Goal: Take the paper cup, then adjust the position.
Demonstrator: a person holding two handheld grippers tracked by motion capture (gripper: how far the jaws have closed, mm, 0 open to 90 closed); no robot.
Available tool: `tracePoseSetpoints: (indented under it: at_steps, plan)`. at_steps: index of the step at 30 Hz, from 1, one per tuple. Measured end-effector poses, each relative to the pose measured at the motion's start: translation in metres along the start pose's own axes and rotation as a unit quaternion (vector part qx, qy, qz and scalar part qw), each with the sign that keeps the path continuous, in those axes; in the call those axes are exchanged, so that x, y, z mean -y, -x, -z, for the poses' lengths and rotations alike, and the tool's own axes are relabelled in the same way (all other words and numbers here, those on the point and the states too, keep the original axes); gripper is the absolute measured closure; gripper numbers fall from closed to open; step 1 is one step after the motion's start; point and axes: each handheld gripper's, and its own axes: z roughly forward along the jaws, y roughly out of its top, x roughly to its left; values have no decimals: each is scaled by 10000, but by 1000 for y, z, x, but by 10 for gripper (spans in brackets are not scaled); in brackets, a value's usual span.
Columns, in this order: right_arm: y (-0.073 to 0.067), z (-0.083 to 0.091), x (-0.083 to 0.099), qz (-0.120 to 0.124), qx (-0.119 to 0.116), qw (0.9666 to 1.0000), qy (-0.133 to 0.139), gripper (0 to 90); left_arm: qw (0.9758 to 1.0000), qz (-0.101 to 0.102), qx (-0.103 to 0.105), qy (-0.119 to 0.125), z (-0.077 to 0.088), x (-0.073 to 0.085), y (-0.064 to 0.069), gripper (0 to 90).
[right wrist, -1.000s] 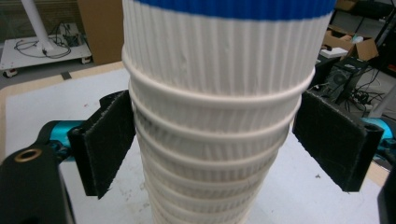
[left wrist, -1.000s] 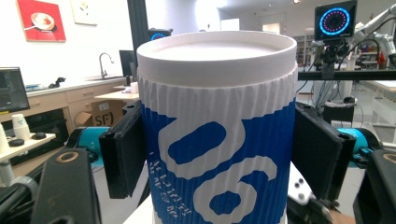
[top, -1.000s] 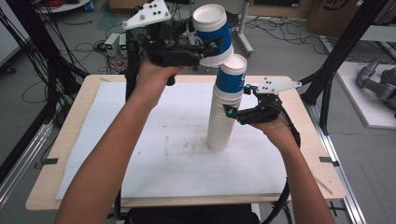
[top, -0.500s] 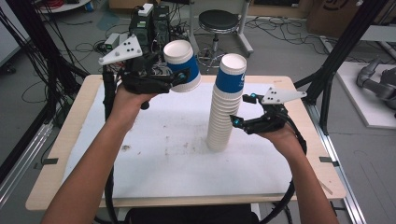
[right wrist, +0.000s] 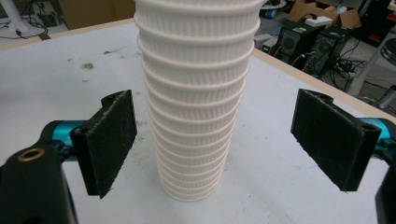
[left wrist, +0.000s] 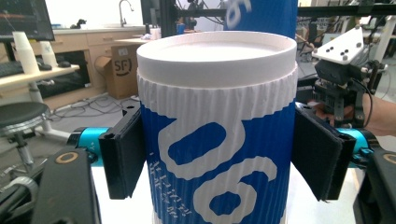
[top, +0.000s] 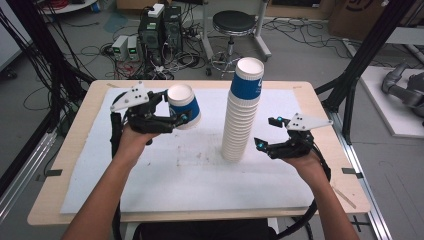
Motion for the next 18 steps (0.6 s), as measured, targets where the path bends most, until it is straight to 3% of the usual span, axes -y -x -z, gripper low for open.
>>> tracePoseSetpoints:
  at_steps: [1,6,11,18]
  plan:
    - [0,0,0,0,0,10000,0,144,10000,0,0,0,0,0,0,260]
    - [-10,-8,14,-34,-73,10000,16,144,9994,239,-51,-264,-1,37,-2,260]
    - [-14,-12,21,-78,-141,9999,-17,144,9993,278,-88,-245,1,44,2,259]
    - [-20,-2,23,-110,-244,9996,132,179,9993,167,-46,-335,1,46,11,255]
